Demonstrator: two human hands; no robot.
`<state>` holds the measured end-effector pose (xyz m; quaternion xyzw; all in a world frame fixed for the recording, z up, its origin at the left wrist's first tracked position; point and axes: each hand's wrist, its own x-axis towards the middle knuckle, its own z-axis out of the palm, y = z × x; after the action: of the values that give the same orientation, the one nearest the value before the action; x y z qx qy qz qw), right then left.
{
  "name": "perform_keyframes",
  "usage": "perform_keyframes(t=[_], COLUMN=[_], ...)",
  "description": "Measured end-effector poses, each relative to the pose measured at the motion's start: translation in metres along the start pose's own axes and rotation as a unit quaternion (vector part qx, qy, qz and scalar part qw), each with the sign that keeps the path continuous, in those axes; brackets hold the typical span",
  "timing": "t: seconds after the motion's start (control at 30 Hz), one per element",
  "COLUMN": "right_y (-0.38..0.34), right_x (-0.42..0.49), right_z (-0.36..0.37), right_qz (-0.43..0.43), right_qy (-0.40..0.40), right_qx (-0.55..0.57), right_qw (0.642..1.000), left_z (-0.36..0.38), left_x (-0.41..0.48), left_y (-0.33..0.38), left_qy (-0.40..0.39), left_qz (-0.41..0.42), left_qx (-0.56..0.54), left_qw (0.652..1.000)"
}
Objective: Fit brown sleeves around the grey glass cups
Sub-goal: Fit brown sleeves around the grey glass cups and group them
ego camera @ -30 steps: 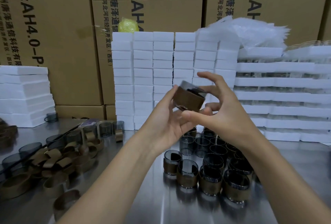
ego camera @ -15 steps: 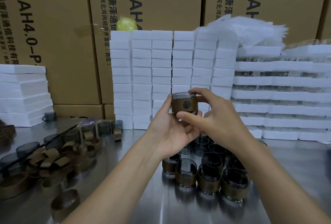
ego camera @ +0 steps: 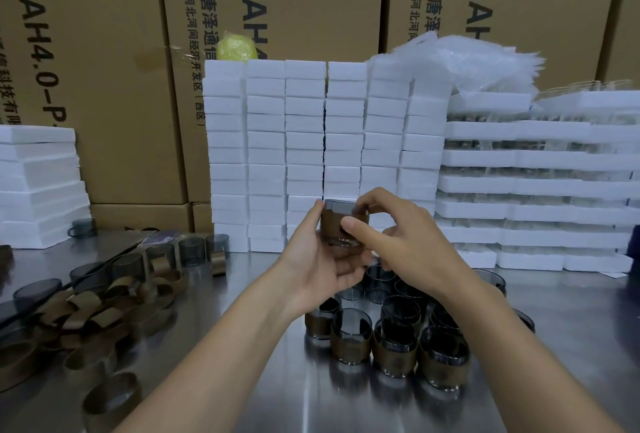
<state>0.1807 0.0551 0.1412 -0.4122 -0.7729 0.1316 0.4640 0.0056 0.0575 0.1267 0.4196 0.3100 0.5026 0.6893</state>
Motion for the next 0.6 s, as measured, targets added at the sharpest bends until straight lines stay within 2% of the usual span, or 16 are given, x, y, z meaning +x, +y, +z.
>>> perform_keyframes(t=[0.07,0.17,0.27,0.4,0.6], right_y=[0.01,0.028,0.047,0.068,0.08], right_x=[0.001,0.001,-0.001,-0.006,-0.012], right_z=[-0.001,0.002,0.01,0.024,0.035], right_qz=[0.015,0.038,0.065,0.094,0.086], right_qy=[0.007,0.006,-0.023,-0.085,-0.132], right_qx=[-0.026,-0.167,-0.24,-0.255,-0.313], right_qw=[1.0,0.985,0.968,0.959,0.937], left_z=[-0.007,-0.024,-0.053,-0.083,-0.099], left_x=[0.006,0.018,0.029,0.037,0.038], left_y=[-0.006,-0.017,-0.03,-0.043,-0.051], left_qy=[0.053,0.169,0.217,0.215,0.165], left_qz=[0.03,0.109,0.13,0.075,0.01], left_qx=[0.097,0.268,0.344,0.408,0.417], left_qw=[0.993,0.942,0.904,0.884,0.894])
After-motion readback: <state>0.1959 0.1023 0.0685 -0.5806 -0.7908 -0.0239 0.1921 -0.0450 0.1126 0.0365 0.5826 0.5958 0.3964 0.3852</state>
